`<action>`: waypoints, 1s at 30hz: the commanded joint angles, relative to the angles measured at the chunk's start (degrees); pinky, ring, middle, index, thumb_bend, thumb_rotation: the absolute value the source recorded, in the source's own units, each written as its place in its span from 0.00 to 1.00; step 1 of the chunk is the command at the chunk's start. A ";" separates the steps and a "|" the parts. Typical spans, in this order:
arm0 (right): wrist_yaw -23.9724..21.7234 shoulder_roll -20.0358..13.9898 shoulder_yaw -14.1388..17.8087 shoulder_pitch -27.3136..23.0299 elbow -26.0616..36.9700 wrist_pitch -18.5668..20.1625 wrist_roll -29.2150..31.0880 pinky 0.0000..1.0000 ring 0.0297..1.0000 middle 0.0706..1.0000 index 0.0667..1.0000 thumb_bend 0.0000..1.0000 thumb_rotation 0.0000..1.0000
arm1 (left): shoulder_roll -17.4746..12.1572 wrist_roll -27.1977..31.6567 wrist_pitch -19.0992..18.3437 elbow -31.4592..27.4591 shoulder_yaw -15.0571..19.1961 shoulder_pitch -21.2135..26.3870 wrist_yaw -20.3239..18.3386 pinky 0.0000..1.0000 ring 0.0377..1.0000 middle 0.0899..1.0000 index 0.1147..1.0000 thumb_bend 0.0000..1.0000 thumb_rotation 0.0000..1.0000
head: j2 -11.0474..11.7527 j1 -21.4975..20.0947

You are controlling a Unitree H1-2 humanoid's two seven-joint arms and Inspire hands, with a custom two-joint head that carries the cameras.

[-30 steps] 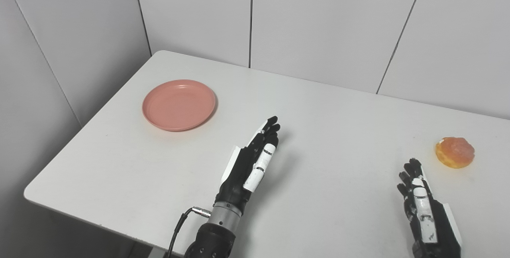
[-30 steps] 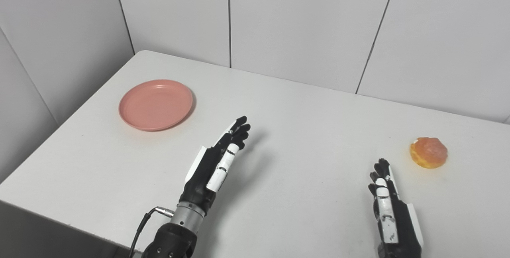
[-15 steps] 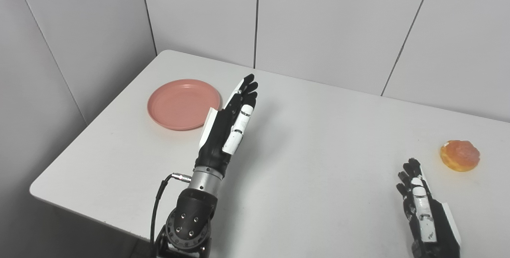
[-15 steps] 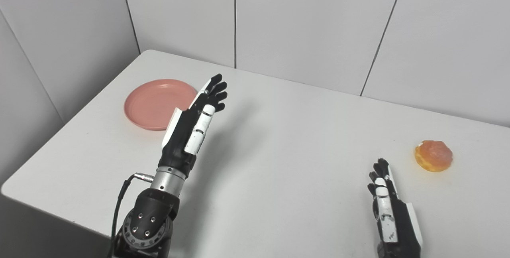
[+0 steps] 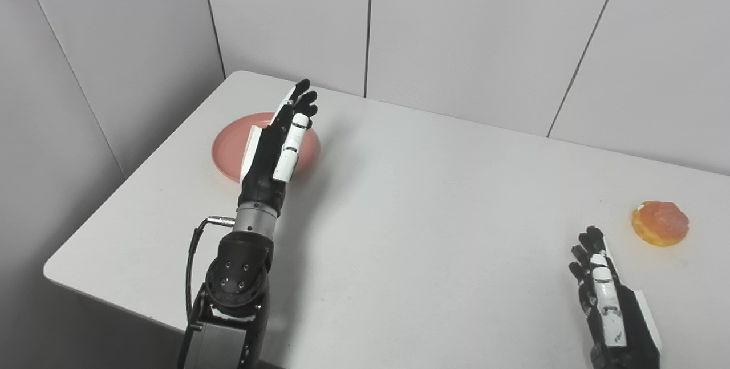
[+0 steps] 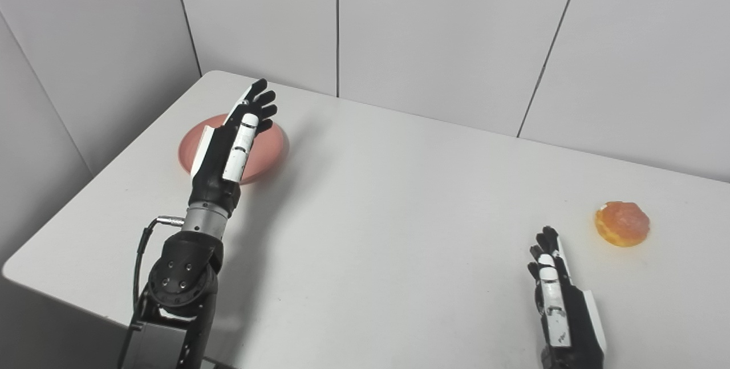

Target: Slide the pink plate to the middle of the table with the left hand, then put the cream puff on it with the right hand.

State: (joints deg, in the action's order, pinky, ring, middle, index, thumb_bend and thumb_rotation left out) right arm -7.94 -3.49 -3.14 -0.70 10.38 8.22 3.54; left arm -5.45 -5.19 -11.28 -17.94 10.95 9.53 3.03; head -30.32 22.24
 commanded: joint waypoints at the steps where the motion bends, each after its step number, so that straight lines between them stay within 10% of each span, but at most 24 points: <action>1: -0.06 -0.06 0.24 -1.43 1.74 -0.89 0.56 1.00 1.00 1.00 1.00 0.10 1.00 | -1.32 0.35 3.38 0.18 0.98 3.46 1.39 0.88 0.88 0.89 0.87 0.47 1.00 | -0.02 0.08; 30: -0.21 -0.23 0.55 -1.51 1.63 -0.95 0.77 1.00 1.00 1.00 1.00 0.08 1.00 | -10.13 3.84 2.58 9.21 11.29 10.13 6.39 0.84 0.86 0.87 0.86 0.42 1.00 | 0.11 1.02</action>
State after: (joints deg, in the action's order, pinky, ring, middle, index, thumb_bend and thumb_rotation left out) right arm -8.14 -3.62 -2.84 -0.69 10.37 8.22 3.84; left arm -13.73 -1.90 -10.50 -8.07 21.49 16.77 9.24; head -30.15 23.29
